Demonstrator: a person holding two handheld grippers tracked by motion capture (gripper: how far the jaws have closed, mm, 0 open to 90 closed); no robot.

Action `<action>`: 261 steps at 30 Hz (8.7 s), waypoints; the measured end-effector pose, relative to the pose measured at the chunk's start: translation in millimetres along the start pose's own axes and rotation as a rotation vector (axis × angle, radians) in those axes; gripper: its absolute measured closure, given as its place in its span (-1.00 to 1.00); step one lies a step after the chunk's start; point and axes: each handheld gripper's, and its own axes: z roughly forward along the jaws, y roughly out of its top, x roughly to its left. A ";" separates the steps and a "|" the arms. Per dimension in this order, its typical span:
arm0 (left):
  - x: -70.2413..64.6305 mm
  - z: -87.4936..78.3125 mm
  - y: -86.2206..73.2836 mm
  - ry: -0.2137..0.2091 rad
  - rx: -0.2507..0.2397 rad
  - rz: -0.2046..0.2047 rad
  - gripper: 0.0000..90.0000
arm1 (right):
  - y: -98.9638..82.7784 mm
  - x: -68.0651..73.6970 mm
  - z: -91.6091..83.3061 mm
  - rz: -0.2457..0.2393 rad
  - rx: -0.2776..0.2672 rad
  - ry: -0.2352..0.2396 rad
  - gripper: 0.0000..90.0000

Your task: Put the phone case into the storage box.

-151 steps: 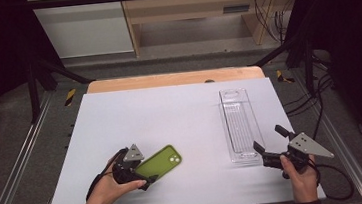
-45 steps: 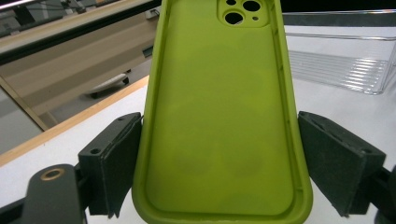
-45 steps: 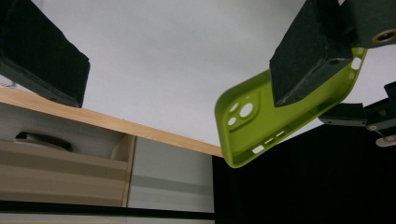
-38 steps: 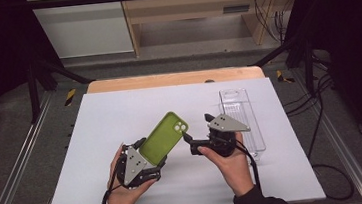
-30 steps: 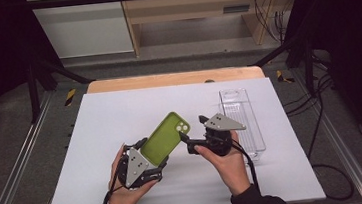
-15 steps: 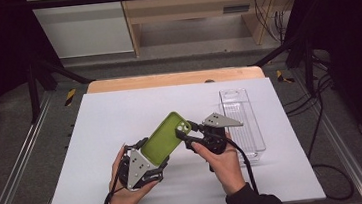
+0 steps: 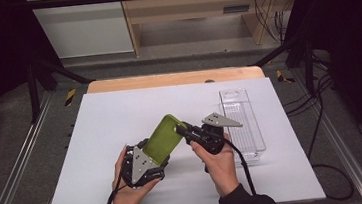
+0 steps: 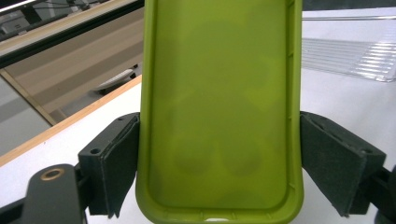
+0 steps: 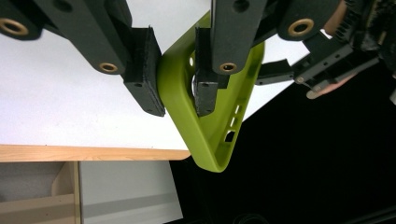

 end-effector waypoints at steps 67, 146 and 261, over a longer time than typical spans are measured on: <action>107.3 -75.5 -69.5 0.067 -0.178 -0.375 -0.92 | 127.9 -66.1 -40.5 -0.368 0.017 -0.145 0.70; 104.5 -69.2 -67.0 0.003 -0.207 -0.330 -0.97 | 122.2 -194.8 -47.8 -0.376 0.174 -0.343 0.69; 106.3 -69.8 -68.0 0.015 -0.207 -0.341 -0.97 | 90.1 -220.7 9.7 -0.379 0.212 -0.451 0.51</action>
